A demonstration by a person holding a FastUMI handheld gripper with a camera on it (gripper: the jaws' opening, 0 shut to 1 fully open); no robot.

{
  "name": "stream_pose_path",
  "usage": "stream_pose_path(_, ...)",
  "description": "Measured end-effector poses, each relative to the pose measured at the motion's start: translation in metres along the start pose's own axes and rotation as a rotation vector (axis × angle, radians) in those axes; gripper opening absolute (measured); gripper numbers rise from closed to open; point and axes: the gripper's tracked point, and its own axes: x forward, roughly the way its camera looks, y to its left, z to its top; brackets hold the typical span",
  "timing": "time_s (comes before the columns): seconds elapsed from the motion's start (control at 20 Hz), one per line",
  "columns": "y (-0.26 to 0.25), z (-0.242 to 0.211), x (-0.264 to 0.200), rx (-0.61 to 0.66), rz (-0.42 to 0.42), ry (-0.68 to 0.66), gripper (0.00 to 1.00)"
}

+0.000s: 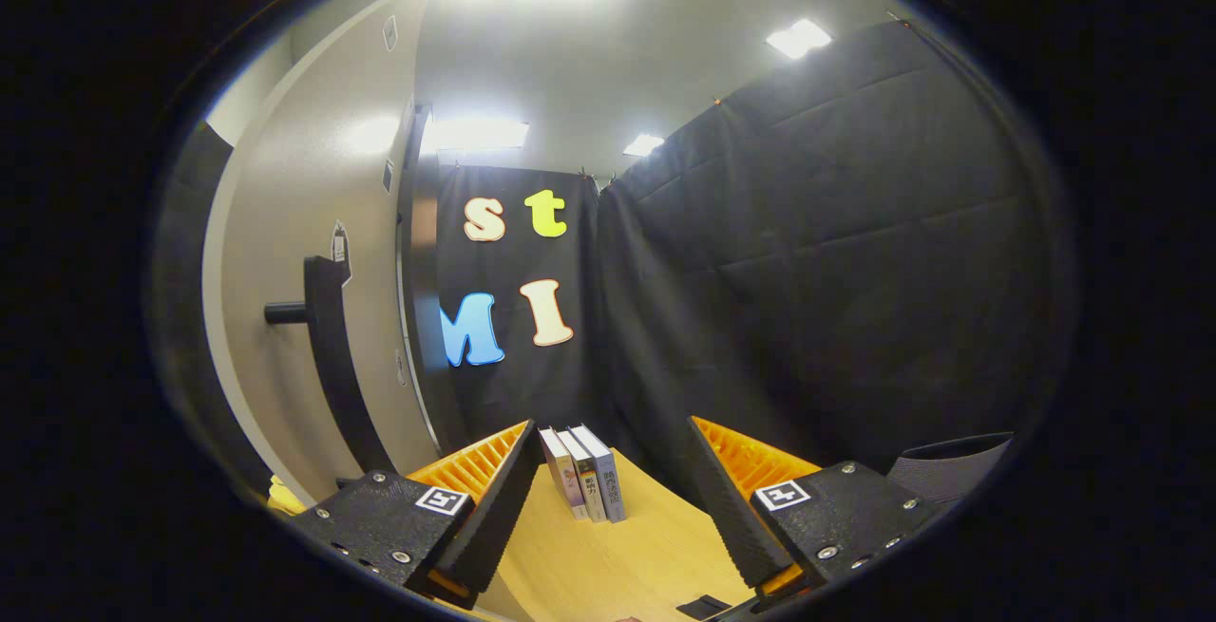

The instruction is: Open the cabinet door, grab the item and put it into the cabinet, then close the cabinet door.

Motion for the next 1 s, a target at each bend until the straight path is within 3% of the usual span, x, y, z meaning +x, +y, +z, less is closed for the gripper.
stream_pose_path(0.2,0.002,0.004,0.008,-0.058,-0.043,-0.005,0.92)
stream_pose_path(0.4,0.008,0.003,0.004,-0.050,-0.026,-0.014,0.90)
stream_pose_path(1.0,0.123,-0.008,-0.033,-0.063,0.201,-0.007,0.90)
